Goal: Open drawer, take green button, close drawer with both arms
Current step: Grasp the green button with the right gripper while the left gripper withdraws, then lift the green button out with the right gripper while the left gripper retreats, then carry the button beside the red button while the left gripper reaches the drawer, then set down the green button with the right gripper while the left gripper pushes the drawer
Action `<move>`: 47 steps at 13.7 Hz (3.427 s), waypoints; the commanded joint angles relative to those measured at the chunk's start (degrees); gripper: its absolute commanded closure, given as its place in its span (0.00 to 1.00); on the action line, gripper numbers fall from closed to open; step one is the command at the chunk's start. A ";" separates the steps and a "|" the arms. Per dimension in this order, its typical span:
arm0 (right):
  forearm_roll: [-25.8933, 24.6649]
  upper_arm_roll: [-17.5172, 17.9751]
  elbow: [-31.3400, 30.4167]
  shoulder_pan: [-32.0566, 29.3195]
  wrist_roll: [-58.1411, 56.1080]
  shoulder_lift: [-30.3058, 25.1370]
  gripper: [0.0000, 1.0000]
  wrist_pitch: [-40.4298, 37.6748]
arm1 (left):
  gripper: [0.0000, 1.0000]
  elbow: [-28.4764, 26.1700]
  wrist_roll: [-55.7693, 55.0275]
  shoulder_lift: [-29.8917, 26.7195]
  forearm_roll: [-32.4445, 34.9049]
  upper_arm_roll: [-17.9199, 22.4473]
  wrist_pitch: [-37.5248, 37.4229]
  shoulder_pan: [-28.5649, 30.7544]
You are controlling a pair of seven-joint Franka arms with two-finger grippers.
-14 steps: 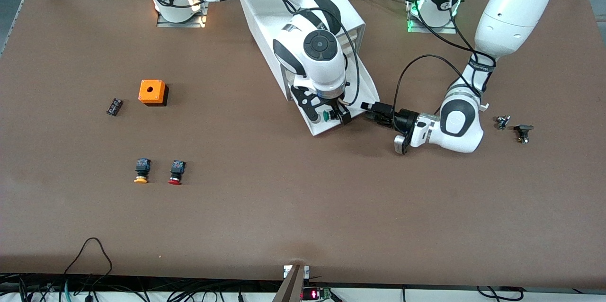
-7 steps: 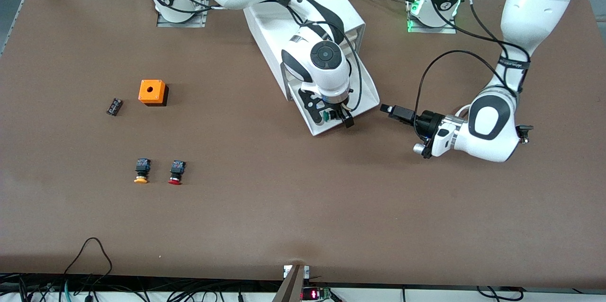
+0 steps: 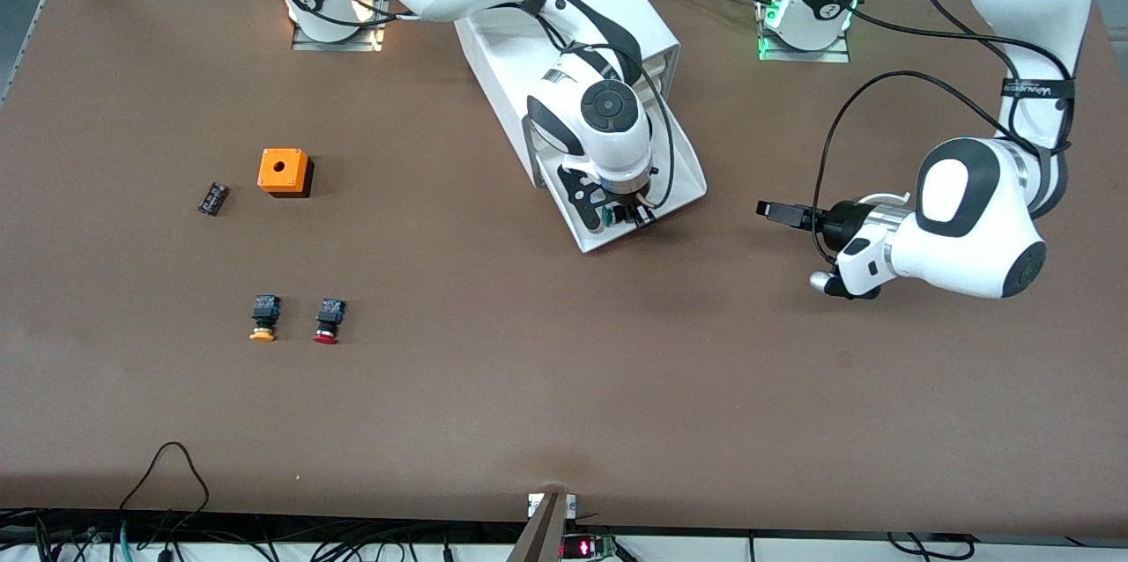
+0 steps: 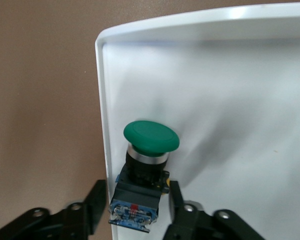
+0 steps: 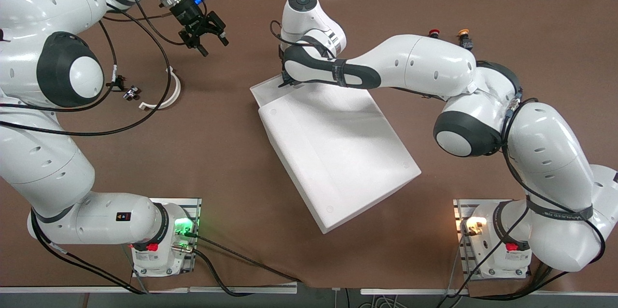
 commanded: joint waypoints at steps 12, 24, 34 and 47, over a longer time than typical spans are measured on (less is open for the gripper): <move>0.48 -0.15 8.23 -6.64 -18.48 -5.66 1.00 -14.91 | 0.00 22.17 -5.82 2.75 25.37 -0.31 3.33 -1.91; 3.91 -0.41 6.04 -28.61 -85.19 -10.68 1.00 -30.14 | 0.00 3.04 -49.56 4.68 25.90 -0.40 24.47 -15.35; 2.77 -0.59 -13.73 -35.74 -100.36 -9.81 1.00 -10.21 | 0.01 -9.99 -61.37 3.54 28.89 -1.71 38.57 -24.59; 0.48 -0.59 -19.46 -35.48 -101.94 -7.52 0.35 -2.54 | 0.01 -16.14 -67.26 1.25 25.64 -10.59 38.66 -24.41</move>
